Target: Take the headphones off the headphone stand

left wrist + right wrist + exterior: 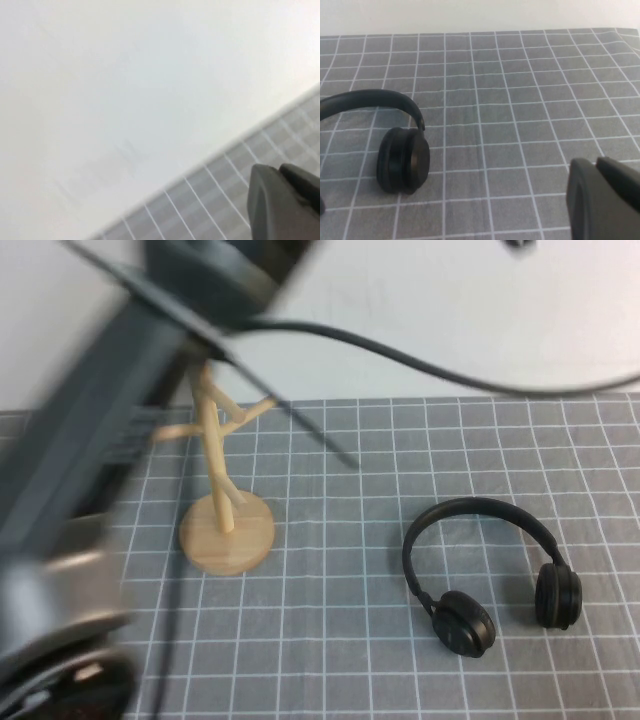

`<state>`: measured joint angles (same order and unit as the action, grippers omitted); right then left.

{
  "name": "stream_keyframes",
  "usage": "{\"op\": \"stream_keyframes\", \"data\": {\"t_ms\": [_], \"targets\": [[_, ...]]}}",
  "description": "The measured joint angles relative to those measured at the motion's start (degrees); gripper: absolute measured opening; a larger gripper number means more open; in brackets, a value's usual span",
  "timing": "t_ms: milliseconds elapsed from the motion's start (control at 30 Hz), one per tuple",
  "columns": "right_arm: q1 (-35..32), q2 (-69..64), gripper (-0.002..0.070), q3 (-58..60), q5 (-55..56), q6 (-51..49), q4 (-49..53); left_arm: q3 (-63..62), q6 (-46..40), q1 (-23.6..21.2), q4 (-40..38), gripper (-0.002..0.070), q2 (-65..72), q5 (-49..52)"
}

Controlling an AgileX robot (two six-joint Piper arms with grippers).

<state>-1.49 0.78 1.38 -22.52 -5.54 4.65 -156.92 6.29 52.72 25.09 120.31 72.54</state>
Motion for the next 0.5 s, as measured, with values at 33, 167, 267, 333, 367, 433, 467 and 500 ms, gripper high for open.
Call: {"op": "stream_keyframes", "data": {"t_ms": [33, 167, 267, 333, 367, 433, 467, 500], "targets": [[0.0, 0.0, -0.0008, 0.0, 0.0, 0.0, 0.0, 0.0, -0.2, 0.4, 1.2, 0.0000, -1.6, 0.0], [0.0, 0.0, -0.0008, 0.0, 0.0, 0.0, 0.0, 1.4, -1.2, 0.9, 6.3, 0.0000, -9.8, 0.2], [0.0, 0.0, -0.0008, 0.0, 0.0, 0.0, 0.0, 5.3, -2.1, 0.9, 12.4, -0.0001, -17.1, 0.4], [0.0, 0.0, -0.0008, 0.0, 0.0, 0.0, 0.0, 8.4, -2.2, 0.9, 17.4, -0.0001, -21.3, 0.4], [0.0, 0.0, -0.0008, 0.0, 0.0, 0.0, 0.0, 10.3, -2.2, 0.9, 19.5, -0.0001, -23.6, 0.5], [0.0, 0.0, -0.0008, 0.0, 0.0, 0.0, 0.0, 13.6, -1.8, 0.9, 21.9, -0.0001, -27.6, 0.6], [0.0, 0.0, -0.0008, 0.0, 0.0, 0.0, 0.0, 15.6, -1.3, 0.9, 22.6, -0.0001, -29.8, 0.6], [0.0, 0.0, -0.0008, 0.0, 0.0, 0.0, 0.0, 17.8, -0.8, 0.9, 22.9, -0.0001, -32.0, 0.6]]}}
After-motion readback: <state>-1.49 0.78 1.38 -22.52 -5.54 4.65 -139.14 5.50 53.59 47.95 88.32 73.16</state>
